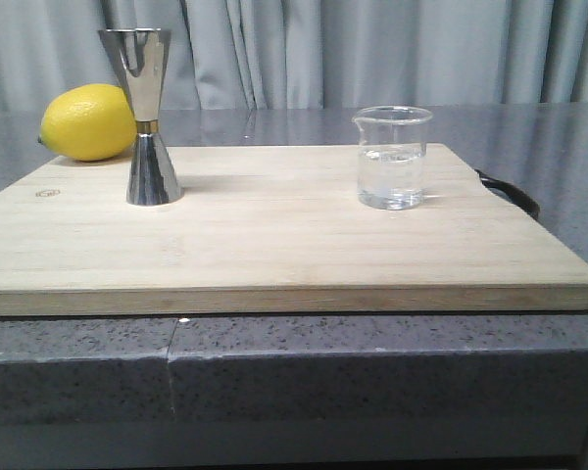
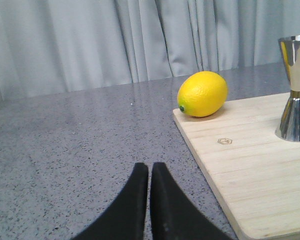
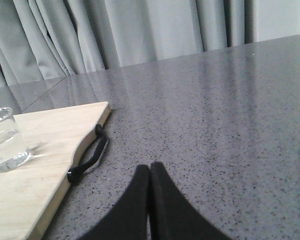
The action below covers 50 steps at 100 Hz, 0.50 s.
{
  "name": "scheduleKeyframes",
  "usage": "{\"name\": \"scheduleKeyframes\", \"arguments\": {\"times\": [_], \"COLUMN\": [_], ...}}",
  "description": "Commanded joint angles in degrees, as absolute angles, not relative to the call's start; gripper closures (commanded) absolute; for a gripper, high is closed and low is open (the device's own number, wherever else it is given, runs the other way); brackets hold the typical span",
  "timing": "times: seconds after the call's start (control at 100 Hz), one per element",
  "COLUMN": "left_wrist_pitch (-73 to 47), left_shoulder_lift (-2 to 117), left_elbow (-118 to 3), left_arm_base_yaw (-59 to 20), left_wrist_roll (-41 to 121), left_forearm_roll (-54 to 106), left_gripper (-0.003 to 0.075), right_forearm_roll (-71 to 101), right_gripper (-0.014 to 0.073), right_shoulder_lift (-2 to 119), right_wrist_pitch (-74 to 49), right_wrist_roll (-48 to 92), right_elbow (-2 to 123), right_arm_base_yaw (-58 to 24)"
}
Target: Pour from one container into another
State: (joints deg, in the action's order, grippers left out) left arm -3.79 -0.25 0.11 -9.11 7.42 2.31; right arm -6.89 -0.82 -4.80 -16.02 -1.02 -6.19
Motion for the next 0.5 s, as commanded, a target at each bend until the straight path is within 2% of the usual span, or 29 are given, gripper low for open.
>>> {"name": "scheduleKeyframes", "arguments": {"times": [0.0, 0.49], "left_wrist_pitch": [0.5, 0.8], "left_shoulder_lift": [-1.7, -1.7], "left_elbow": [2.2, 2.2], "left_arm_base_yaw": [-8.9, -8.9], "left_wrist_roll": [7.4, 7.4], "left_forearm_roll": [0.8, 0.9], "left_gripper": [0.074, 0.074], "right_forearm_roll": [-7.3, -7.3], "right_gripper": [0.0669, 0.0669], "right_shoulder_lift": [-1.6, -1.6], "right_wrist_pitch": [-0.5, -0.5], "right_wrist_roll": [-15.8, -15.8], "right_elbow": [-2.3, -2.3], "right_arm_base_yaw": [-6.3, -6.3]}}
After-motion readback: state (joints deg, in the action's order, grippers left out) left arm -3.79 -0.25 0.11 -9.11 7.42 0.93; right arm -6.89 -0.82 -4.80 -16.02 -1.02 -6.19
